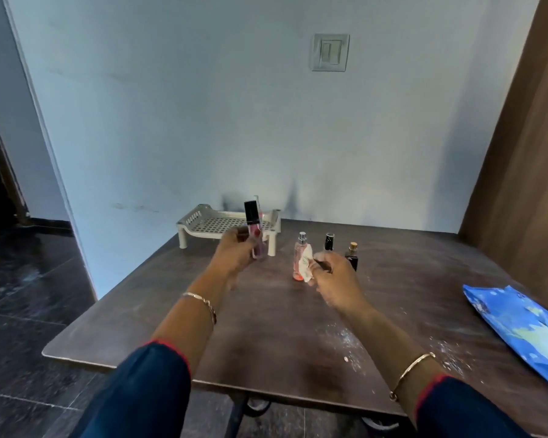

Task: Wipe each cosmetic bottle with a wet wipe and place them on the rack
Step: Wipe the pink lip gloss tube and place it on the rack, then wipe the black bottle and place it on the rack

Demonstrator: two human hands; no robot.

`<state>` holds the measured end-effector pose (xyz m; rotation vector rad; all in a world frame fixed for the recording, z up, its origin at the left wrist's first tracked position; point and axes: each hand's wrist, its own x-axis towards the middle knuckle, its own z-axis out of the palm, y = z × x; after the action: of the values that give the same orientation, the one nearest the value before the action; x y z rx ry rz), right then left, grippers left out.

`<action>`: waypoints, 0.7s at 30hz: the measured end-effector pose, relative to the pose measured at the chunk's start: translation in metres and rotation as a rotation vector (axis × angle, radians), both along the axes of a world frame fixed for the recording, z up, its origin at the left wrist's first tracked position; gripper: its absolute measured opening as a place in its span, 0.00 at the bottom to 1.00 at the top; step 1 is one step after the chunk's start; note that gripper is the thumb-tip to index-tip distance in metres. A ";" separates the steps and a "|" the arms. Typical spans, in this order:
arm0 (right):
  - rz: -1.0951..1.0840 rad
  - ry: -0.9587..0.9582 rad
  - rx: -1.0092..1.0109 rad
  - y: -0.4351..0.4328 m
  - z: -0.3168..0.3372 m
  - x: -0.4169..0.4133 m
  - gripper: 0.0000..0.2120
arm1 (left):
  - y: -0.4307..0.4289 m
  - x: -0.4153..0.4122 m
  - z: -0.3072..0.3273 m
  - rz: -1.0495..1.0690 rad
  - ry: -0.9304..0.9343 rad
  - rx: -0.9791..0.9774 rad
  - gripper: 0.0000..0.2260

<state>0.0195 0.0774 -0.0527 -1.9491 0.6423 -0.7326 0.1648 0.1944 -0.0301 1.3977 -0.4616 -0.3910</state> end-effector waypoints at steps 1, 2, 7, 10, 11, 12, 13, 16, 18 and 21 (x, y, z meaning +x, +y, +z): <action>0.014 -0.006 0.020 0.000 -0.001 0.008 0.06 | -0.003 0.019 0.004 0.053 -0.043 0.019 0.11; 0.031 -0.017 0.049 0.002 0.000 0.016 0.04 | -0.007 0.037 0.008 0.107 -0.074 0.034 0.12; 0.108 -0.043 0.110 0.005 -0.002 0.055 0.04 | -0.029 0.106 0.010 0.228 -0.213 0.157 0.04; 0.139 -0.060 0.194 0.002 -0.003 0.070 0.04 | -0.040 0.130 0.002 0.270 -0.317 0.281 0.08; 0.152 -0.073 0.227 0.001 -0.004 0.074 0.05 | -0.045 0.137 -0.002 0.274 -0.342 0.328 0.09; 0.166 -0.079 0.247 0.000 -0.006 0.078 0.05 | -0.049 0.143 -0.005 0.276 -0.370 0.386 0.10; 0.177 -0.083 0.265 0.000 -0.006 0.080 0.05 | -0.054 0.149 -0.009 0.273 -0.400 0.446 0.12; 0.194 -0.070 0.272 -0.005 -0.011 0.086 0.04 | -0.064 0.161 -0.018 0.248 -0.504 0.575 0.17; 0.199 -0.058 0.279 -0.008 -0.014 0.087 0.05 | -0.069 0.165 -0.024 0.230 -0.540 0.618 0.18; 0.196 -0.057 0.328 -0.012 -0.017 0.087 0.06 | -0.074 0.166 -0.029 0.227 -0.560 0.647 0.19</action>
<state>0.1063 0.0657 -0.0695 -1.6550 0.4930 -0.5226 0.3306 0.1207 -0.0590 2.1810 -0.6516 0.0641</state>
